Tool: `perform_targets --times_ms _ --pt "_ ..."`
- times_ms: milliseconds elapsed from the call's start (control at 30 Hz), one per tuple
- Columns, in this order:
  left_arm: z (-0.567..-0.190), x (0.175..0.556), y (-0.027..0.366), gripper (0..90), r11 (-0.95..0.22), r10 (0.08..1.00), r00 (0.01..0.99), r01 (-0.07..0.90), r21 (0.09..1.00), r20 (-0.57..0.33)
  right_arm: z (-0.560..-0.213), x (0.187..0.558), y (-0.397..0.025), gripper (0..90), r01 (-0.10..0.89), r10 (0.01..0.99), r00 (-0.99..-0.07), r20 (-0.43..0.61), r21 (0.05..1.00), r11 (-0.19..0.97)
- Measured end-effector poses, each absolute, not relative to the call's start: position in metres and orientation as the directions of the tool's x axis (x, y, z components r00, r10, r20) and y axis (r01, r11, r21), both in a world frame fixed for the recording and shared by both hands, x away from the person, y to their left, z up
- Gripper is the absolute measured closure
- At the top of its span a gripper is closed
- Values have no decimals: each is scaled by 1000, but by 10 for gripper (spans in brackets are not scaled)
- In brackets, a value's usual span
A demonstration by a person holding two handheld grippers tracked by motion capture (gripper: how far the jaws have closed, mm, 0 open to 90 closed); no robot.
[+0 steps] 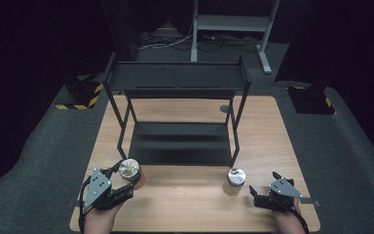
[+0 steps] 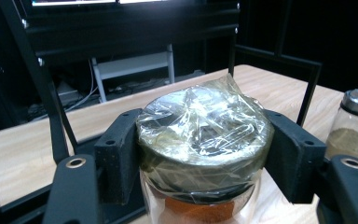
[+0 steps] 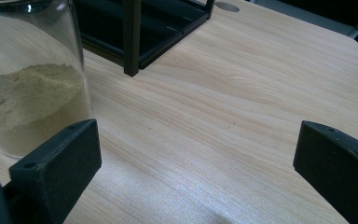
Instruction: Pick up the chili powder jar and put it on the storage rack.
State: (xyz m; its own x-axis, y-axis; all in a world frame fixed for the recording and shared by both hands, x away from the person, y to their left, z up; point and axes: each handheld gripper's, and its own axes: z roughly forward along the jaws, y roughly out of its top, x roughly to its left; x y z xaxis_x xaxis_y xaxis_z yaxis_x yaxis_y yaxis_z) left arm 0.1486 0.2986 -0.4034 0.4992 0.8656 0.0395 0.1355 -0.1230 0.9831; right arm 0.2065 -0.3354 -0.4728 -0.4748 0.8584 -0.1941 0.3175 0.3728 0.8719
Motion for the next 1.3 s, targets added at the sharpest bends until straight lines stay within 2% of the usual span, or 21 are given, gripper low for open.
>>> perform_targets --times_ms 1300 --pt "-336 195 280 343 -96 860 506 29 995 68 -473 206 -337 0 319 862 -472 -184 876 362"
